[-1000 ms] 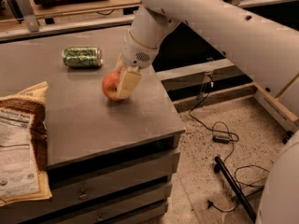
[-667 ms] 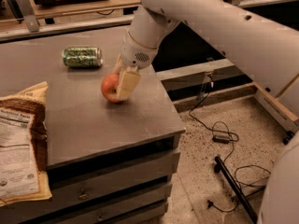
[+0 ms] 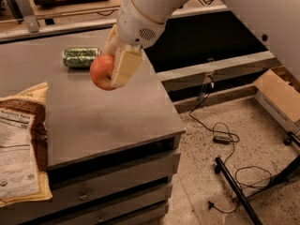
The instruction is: Pick apple
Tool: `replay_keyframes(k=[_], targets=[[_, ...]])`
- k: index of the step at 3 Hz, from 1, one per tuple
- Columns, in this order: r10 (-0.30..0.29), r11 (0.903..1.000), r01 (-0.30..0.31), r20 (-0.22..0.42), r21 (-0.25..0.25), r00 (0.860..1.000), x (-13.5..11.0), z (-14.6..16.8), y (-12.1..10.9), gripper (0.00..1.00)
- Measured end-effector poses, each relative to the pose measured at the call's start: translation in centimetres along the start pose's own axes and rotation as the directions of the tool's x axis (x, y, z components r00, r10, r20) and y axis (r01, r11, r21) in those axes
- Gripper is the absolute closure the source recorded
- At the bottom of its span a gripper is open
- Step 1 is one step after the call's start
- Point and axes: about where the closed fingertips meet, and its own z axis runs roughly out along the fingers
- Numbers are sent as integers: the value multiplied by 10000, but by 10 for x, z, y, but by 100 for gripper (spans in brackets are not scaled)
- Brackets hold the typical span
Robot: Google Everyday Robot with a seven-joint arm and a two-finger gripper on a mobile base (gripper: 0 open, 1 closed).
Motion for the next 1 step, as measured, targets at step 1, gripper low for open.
replay_keyframes(k=[1], targets=[[0,10000,0,0,0,10000,0,0,0,100]])
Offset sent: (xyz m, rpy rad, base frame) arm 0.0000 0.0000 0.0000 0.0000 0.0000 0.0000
